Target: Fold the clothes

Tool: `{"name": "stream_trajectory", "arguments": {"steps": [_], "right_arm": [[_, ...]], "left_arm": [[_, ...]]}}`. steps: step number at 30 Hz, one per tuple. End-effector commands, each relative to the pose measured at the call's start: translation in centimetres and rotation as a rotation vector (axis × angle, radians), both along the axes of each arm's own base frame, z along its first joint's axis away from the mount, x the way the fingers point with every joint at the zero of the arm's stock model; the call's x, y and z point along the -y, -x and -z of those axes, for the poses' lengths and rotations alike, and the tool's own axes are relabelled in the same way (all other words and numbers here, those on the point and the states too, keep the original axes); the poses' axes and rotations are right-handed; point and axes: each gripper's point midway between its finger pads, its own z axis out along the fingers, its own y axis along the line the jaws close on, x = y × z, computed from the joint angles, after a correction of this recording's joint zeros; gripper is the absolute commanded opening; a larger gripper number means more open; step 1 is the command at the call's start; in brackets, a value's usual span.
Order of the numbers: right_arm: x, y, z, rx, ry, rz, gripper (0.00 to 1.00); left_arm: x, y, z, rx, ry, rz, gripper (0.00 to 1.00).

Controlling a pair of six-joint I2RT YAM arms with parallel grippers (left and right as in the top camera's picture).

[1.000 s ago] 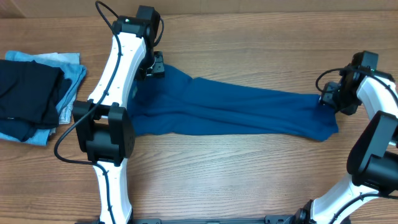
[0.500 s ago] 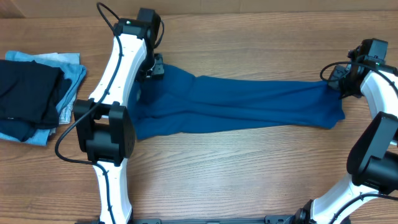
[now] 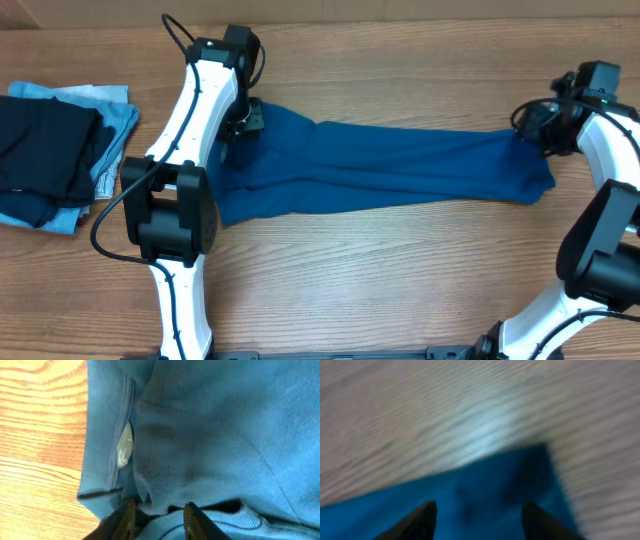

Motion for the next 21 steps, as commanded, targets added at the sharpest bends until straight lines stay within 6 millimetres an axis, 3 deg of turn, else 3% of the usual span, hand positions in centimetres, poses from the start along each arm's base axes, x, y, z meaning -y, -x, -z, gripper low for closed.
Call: {"name": "stream_trajectory", "arguments": {"steps": [1, 2, 3, 7, 13, 18, 21], "right_arm": [[-3.1, 0.1, -0.2, -0.013, -0.081, -0.036, 0.31], [-3.3, 0.3, 0.2, -0.024, -0.080, -0.038, 0.19], [-3.4, 0.7, 0.7, -0.037, -0.082, -0.037, 0.15], [-3.8, 2.1, 2.6, -0.076, -0.095, -0.035, 0.15], [-3.9, 4.1, 5.6, -0.117, -0.092, 0.021, 0.15], [-2.3, 6.0, 7.8, -0.160, 0.008, 0.064, 0.15], [-2.0, 5.9, 8.0, -0.150, 0.027, 0.070, 0.15]], "left_arm": [[0.5, 0.0, -0.8, 0.007, 0.031, 0.009, 0.25], [0.5, 0.2, -0.7, 0.002, 0.031, -0.002, 0.18], [0.5, 0.4, -0.4, -0.008, 0.030, -0.014, 0.14], [0.8, 2.8, 1.6, -0.100, 0.054, -0.047, 0.09], [0.1, 6.6, 5.0, -0.230, 0.028, -0.077, 0.10], [-2.7, 9.5, 7.1, -0.320, -0.040, -0.131, 0.12], [-5.0, 9.9, 7.4, -0.330, -0.088, -0.161, 0.14]]}}
